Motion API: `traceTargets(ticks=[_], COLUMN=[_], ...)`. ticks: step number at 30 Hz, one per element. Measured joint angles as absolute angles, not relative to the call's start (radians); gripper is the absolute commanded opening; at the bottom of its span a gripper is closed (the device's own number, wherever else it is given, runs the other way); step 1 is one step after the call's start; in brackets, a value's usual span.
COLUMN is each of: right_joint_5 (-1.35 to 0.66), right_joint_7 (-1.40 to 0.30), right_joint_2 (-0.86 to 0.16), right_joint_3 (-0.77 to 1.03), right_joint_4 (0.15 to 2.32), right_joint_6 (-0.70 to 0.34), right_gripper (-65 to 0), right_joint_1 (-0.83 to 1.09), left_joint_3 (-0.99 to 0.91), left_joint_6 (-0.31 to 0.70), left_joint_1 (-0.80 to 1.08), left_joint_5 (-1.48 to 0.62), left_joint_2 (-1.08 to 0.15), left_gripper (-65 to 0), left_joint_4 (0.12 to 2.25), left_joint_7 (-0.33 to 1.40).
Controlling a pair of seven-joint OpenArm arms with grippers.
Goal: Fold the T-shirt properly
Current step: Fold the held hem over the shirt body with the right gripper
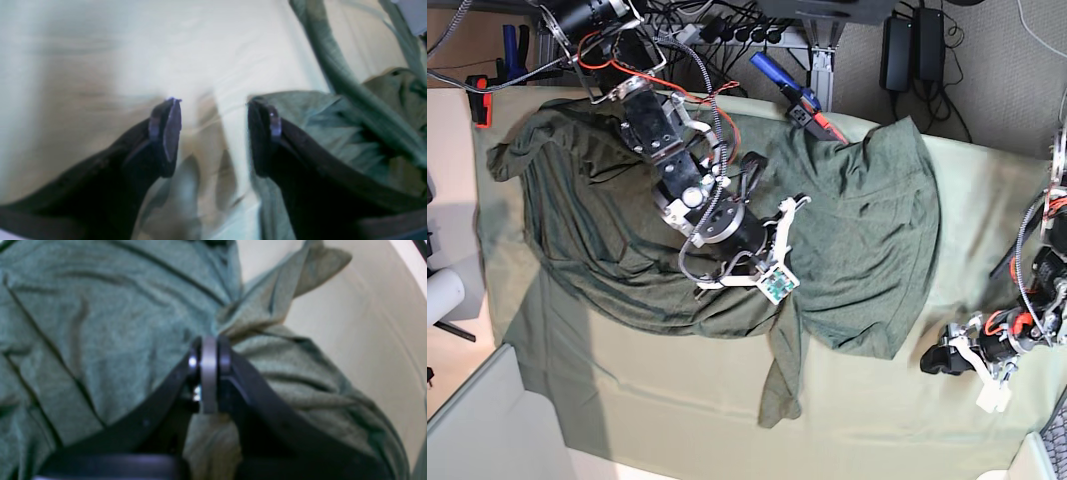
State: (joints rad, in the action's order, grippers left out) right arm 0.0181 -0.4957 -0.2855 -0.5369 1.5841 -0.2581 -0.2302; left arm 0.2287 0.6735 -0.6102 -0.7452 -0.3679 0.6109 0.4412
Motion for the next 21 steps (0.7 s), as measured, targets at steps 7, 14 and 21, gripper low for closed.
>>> traceTargets(ticks=[7, 14, 21], right_joint_5=[0.015, 0.007, 0.006], right_joint_7=[-0.542, -0.544, -0.607], right_joint_2=[-0.285, -0.281, -0.279], right_joint_3=[-0.537, -0.443, -0.237], right_joint_4=[1.586, 1.591, 1.613], right_joint_6=[-0.258, -0.210, -0.208], right_gripper=[-34.5, -32.2, -32.2], right_joint_1=[-0.225, -0.224, -0.224], left_joint_3=[0.229, 0.228, 0.242], left_joint_6=[0.675, 0.674, 0.492], left_joint_1=[-0.621, -0.688, -0.682], left_joint_5=[-0.712, -0.619, -0.406], left_joint_2=[-0.241, -0.145, -0.035], left_gripper=[-29.3, -29.3, -29.3], left_joint_4=[0.613, 0.613, 0.612], left_joint_7=[0.438, 0.387, 0.270])
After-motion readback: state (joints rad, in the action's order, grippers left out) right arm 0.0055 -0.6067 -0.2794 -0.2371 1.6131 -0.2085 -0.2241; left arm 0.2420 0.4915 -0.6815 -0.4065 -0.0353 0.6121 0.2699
